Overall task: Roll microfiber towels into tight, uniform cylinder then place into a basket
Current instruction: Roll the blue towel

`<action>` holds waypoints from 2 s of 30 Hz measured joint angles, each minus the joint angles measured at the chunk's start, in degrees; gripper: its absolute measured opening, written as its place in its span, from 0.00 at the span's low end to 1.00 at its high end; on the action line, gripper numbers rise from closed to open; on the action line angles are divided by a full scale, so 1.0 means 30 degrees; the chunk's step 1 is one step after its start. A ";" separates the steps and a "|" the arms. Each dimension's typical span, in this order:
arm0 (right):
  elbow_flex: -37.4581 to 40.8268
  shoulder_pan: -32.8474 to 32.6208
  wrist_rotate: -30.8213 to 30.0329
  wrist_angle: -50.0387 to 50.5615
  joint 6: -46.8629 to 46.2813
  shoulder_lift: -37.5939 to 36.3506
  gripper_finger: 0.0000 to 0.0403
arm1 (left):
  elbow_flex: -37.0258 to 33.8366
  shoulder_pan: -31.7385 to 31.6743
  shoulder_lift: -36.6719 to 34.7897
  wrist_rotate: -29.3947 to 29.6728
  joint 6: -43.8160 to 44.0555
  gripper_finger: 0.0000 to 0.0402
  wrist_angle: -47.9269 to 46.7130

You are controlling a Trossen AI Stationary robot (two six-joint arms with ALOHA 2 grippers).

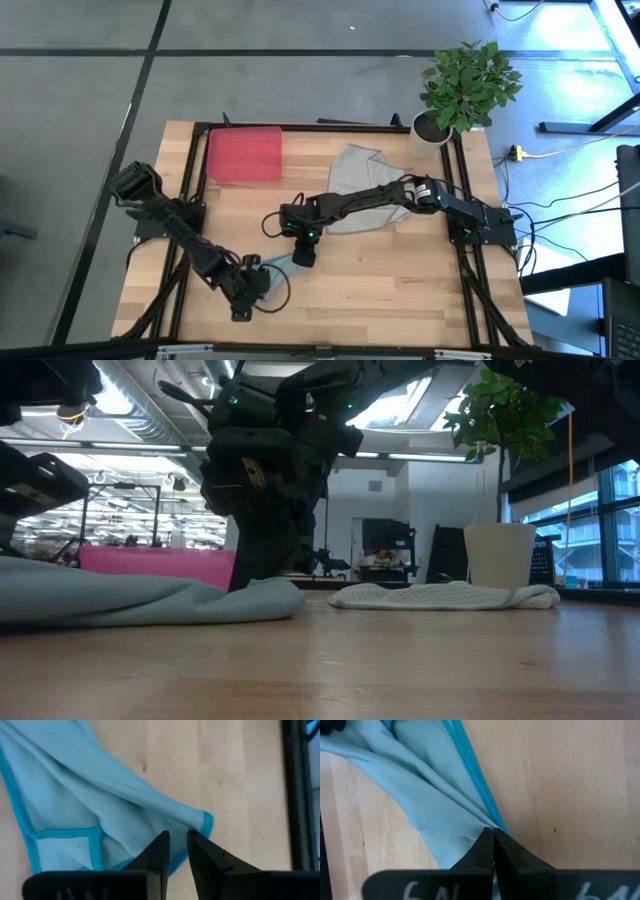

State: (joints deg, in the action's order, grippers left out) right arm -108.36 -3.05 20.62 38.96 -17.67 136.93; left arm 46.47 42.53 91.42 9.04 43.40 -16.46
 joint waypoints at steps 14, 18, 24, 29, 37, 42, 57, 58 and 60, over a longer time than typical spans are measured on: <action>0.0000 -0.0022 -0.0109 -0.0072 0.0000 -0.0002 0.01 | 0.0055 0.0486 -0.0138 -0.0335 0.0611 0.14 0.0164; 0.0000 -0.0022 -0.0101 -0.0080 -0.0007 0.0000 0.01 | 0.0099 0.0493 -0.0179 -0.0430 0.1056 0.14 0.0108; 0.0007 -0.0022 -0.0069 -0.0094 -0.0036 0.0003 0.01 | 0.1252 0.0270 -0.0247 -0.0124 0.1064 0.14 -0.1500; 0.0007 -0.0022 -0.0065 -0.0102 -0.0066 0.0003 0.01 | 0.1460 -0.0197 -0.0250 -0.0062 0.2015 0.14 -0.1487; 0.0007 -0.0022 -0.0043 -0.0123 -0.0029 0.0003 0.01 | 0.1460 -0.0770 -0.0036 -0.0417 0.4072 0.14 -0.1128; 0.0007 -0.0022 -0.0017 -0.0123 0.0000 0.0003 0.01 | 0.1460 -0.1058 -0.0036 -0.0976 0.5273 0.14 -0.1321; 0.0007 -0.0022 -0.0021 -0.0145 0.0124 0.0014 0.01 | 0.1460 -0.1088 -0.0036 -0.0874 0.7932 0.14 -0.2672; 0.0007 -0.0022 -0.0021 -0.0145 0.0124 0.0018 0.01 | 0.1460 -0.1088 -0.0036 -0.0874 0.8011 0.14 -0.2696; 0.0007 -0.0022 -0.0016 -0.0145 0.0124 0.0018 0.01 | 0.1460 -0.1091 -0.0036 -0.0923 0.8019 0.14 -0.2773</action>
State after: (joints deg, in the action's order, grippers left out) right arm -108.33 -3.11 20.57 38.52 -17.30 136.99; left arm 50.85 39.26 91.31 6.27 67.46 -24.78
